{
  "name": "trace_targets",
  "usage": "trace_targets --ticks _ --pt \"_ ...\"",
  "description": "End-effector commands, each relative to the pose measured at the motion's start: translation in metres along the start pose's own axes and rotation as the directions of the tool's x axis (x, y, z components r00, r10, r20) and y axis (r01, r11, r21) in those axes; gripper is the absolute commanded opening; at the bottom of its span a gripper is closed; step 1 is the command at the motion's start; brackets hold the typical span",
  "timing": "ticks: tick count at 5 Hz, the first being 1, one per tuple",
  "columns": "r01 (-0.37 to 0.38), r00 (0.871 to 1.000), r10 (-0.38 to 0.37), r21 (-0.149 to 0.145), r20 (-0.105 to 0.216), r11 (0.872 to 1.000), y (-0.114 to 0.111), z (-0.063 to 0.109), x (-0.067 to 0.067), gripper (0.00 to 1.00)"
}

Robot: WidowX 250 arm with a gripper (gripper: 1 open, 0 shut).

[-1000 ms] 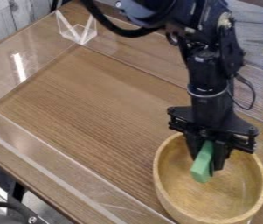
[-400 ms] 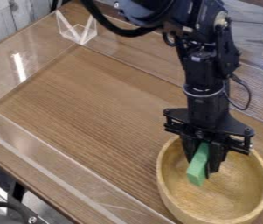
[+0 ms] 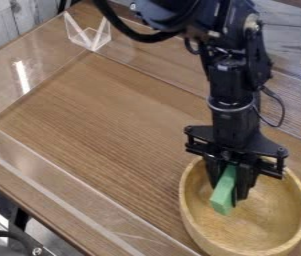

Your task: Put the green block in the brown bowl

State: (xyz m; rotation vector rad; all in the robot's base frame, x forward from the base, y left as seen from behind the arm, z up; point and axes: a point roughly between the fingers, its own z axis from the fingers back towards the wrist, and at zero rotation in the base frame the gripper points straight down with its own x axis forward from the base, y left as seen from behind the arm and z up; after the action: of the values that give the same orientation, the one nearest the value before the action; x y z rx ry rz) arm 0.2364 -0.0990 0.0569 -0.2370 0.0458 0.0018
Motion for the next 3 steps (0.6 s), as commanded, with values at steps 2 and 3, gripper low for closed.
trace_targets --ticks 2,3 --pt "-0.011 1.0 0.011 -0.015 0.01 1.0 0.0001 0.0089 0.0061 0.0" --pt "-0.013 1.0 0.013 -0.017 -0.001 1.0 0.0006 0.0091 0.0054 0.0"
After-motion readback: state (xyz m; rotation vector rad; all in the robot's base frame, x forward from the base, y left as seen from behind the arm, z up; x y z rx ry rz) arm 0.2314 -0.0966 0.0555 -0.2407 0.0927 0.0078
